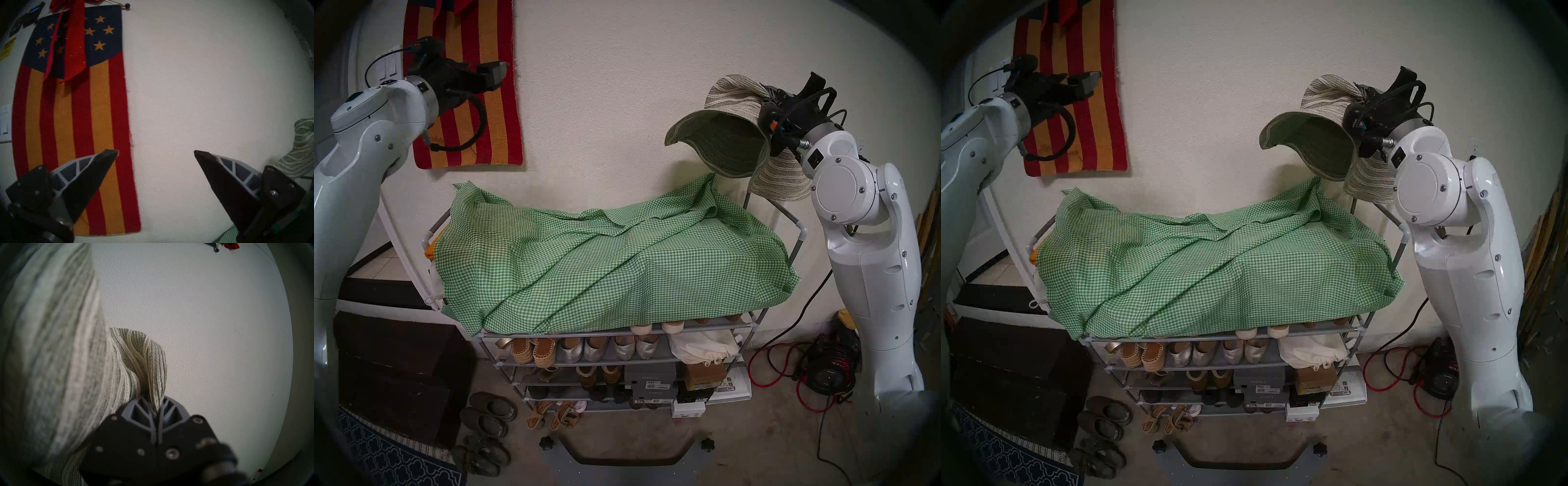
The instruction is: Lift the object off the cloth, cover the shoe rack with the cloth, put the object back
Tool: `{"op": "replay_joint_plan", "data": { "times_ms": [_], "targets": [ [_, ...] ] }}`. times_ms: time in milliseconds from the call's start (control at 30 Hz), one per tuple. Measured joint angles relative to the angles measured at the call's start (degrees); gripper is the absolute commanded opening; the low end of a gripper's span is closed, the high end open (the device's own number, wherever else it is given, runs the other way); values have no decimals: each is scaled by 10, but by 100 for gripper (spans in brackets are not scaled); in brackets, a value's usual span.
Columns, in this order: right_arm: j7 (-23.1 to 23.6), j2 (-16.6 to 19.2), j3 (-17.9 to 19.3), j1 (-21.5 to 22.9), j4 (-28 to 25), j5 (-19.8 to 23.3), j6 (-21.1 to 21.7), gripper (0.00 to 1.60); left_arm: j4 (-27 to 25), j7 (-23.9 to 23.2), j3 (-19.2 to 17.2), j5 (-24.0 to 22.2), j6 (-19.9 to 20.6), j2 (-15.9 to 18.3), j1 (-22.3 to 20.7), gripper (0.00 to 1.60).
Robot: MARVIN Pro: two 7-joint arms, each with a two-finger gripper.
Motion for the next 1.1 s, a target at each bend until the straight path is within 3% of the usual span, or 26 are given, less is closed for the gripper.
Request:
{"op": "replay_joint_plan", "data": {
  "times_ms": [633,867,1100],
  "targets": [
    [0,-4,3,0,0,-3,-3,0,13,-13,173,87,61,-68,-78,160],
    [1,-5,3,0,0,-4,-4,0,7,-22,191,86,93,-72,-88,160],
    [1,-6,4,0,0,-5,-5,0,-14,-67,208,83,110,-56,-92,160]
  ]
}}
